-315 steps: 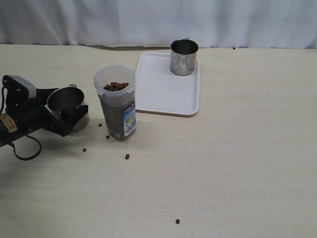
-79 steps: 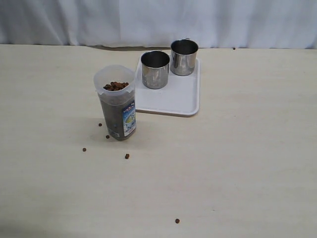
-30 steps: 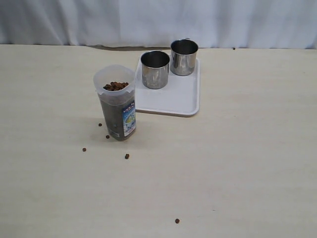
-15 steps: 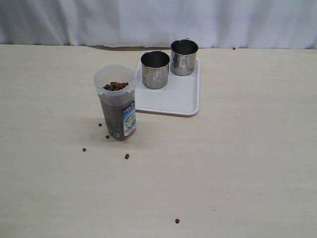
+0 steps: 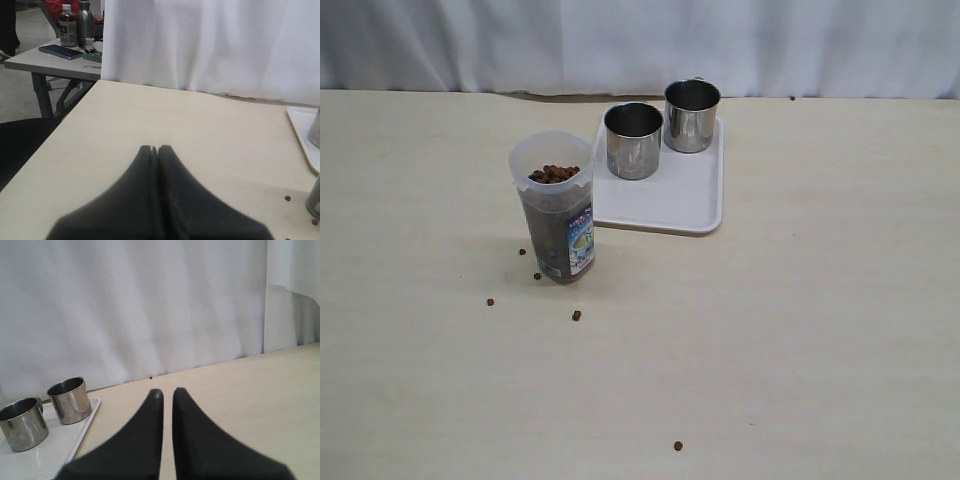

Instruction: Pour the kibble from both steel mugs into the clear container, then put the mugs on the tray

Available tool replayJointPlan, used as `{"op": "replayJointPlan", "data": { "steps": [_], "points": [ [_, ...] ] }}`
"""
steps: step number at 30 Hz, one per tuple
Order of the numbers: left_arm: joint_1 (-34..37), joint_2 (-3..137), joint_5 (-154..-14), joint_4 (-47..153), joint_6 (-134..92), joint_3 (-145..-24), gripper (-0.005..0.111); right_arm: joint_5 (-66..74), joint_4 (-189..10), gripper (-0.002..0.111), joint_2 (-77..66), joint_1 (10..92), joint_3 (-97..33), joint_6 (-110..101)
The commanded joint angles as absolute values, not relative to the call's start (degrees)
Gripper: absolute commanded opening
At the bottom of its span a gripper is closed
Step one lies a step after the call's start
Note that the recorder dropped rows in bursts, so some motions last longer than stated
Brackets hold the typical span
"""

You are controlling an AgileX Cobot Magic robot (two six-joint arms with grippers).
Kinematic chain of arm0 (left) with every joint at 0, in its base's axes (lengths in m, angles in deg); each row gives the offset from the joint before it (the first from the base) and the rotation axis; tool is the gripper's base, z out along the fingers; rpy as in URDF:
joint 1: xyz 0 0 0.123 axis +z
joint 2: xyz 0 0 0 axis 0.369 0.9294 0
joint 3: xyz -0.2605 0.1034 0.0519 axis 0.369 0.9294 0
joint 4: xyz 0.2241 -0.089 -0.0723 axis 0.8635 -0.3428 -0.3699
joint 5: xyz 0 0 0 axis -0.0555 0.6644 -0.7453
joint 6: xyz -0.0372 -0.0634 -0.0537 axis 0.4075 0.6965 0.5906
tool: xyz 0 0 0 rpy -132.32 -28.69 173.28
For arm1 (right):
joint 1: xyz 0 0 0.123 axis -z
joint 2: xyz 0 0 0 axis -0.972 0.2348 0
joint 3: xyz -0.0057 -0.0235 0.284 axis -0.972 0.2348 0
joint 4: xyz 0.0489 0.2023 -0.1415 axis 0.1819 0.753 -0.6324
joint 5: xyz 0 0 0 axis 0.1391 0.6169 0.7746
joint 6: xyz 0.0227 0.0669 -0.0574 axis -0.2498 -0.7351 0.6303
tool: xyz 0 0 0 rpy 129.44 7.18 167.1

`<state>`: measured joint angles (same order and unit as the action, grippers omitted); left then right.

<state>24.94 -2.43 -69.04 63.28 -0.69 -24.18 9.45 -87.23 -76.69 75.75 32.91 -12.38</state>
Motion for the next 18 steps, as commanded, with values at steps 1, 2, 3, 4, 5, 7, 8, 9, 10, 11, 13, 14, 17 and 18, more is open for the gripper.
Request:
{"op": "replayJointPlan", "data": {
  "steps": [1, 2, 3, 4, 5, 7, 8, 9, 10, 11, 13, 14, 17, 18],
  "points": [
    [24.74, -2.71, -69.21, 63.2, -0.89, -23.99, 0.0, 9.51, -87.09, 0.005, -76.68, 76.16, 33.14, -12.21],
    [24.74, -2.71, -69.21, 63.2, -0.89, -23.99, 0.0, 9.51, -87.09, 0.005, -76.68, 76.16, 33.14, -12.21],
    [24.74, -2.71, -69.21, 63.2, -0.89, -23.99, 0.0, 9.51, -87.09, 0.005, -76.68, 76.16, 33.14, -12.21],
    [24.74, -2.71, -69.21, 63.2, -0.89, -23.99, 0.0, 9.51, -87.09, 0.005, -76.68, 76.16, 33.14, -12.21],
    [24.74, -2.71, -69.21, 63.2, -0.89, -23.99, 0.0, 9.51, -87.09, 0.005, -76.68, 76.16, 33.14, -12.21],
    [24.74, -2.71, -69.21, 63.2, -0.89, -23.99, 0.0, 9.51, -87.09, 0.005, -76.68, 76.16, 33.14, -12.21],
    [24.74, -2.71, -69.21, 63.2, -0.89, -23.99, 0.0, 9.51, -87.09, 0.005, -76.68, 75.9, 33.14, -12.21],
    [24.74, -2.71, -69.21, 63.2, -0.89, -23.99, 0.0, 9.51, -87.09, 0.005, -76.56, 74.59, 33.14, -12.21],
    [24.74, -2.71, -69.21, 63.2, -0.89, -23.99, 0.0, 9.51, -87.09, 0.005, -76.56, 73.57, 33.14, -12.21],
    [24.74, -2.71, -69.21, 63.2, -0.89, -23.99, 0.0, 9.51, -87.09, 0.005, -76.56, 72.64, 33.14, -12.21],
    [24.74, -2.71, -69.21, 63.2, -0.89, -23.99, 0.0, 9.51, -87.09, 0.005, -76.56, 71.56, 33.14, -12.21],
    [24.74, -2.71, -69.21, 63.2, -0.89, -23.99, 0.0, 9.51, -87.62, 0.005, -76.56, 71.0, 33.14, -12.08],
    [24.74, -2.71, -69.21, 63.2, -0.89, -23.99, 0.0, 9.51, -87.75, 0.005, -76.56, 70.87, 33.14, -12.08],
    [24.74, -2.71, -69.21, 63.2, -0.89, -23.99, 0.0, 9.51, -87.48, 0.005, -76.56, 70.87, 33.14, -12.08]
  ]
}}
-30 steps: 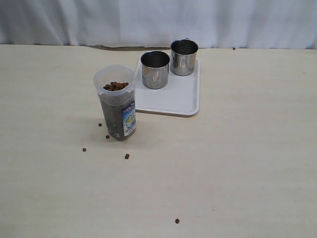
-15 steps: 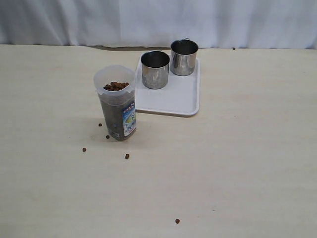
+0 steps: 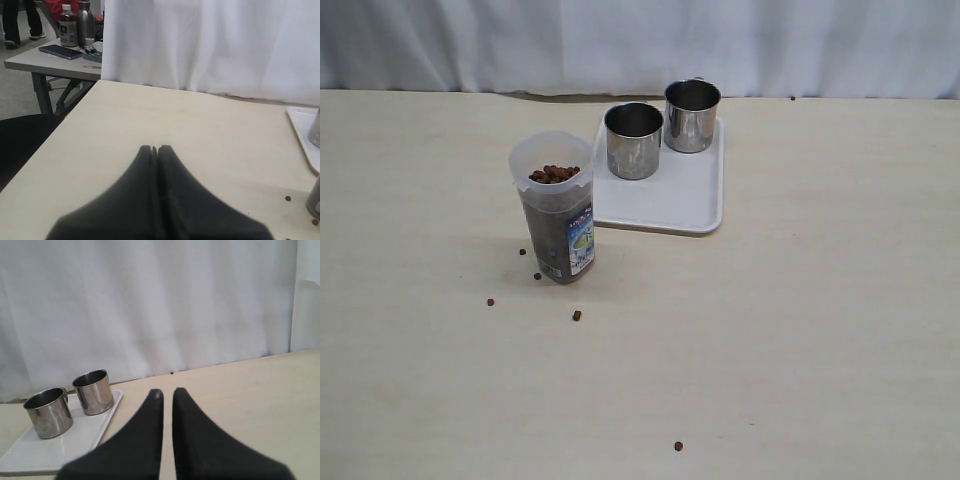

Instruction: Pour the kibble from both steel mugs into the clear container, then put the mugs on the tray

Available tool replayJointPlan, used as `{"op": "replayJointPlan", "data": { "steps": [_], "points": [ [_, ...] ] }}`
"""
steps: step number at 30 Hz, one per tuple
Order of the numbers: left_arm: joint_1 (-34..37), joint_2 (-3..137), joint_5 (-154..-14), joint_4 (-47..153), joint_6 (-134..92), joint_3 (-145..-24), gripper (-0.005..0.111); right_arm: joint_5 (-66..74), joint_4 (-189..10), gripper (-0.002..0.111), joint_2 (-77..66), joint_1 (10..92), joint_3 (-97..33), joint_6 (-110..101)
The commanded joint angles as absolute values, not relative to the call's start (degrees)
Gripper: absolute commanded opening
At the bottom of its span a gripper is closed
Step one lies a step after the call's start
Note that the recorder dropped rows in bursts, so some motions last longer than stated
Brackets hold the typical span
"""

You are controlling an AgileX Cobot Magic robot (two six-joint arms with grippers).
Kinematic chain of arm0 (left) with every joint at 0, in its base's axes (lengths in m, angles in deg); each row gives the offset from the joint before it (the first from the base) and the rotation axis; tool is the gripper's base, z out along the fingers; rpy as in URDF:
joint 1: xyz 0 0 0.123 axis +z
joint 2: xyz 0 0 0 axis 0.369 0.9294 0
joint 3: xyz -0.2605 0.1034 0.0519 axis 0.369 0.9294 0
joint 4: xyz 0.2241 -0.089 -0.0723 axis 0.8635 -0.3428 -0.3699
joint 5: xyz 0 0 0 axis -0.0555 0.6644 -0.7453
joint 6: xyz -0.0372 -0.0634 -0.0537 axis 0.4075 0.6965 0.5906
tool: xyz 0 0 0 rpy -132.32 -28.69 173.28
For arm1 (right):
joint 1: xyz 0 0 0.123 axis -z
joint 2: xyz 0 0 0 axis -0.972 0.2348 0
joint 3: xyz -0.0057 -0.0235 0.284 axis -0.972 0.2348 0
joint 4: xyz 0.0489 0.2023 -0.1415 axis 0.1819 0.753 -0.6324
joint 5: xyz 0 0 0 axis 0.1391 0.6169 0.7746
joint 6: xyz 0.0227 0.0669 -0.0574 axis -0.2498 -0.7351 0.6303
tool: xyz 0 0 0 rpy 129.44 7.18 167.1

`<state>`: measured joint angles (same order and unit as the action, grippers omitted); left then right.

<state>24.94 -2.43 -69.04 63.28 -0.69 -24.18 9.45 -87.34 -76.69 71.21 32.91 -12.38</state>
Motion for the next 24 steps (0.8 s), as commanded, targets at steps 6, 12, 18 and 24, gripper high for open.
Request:
{"op": "replayJointPlan", "data": {
  "steps": [6, 12, 18, 24],
  "points": [
    [24.74, -2.71, -69.21, 63.2, -0.89, -23.99, 0.0, 9.51, -87.49, 0.005, -76.67, 70.87, 33.14, -12.08],
    [24.74, -2.71, -69.21, 63.2, -0.89, -23.99, 0.0, 9.51, -87.49, 0.005, -77.36, 70.87, 33.14, -12.08],
    [24.74, -2.71, -69.21, 63.2, -0.89, -23.99, 0.0, 9.33, -87.49, 0.005, -77.36, 70.87, 33.14, -12.08],
    [24.74, -2.71, -69.21, 63.2, -0.89, -23.99, 0.0, 9.33, -87.49, 0.005, -77.36, 70.87, 33.14, -12.08]
  ]
}}
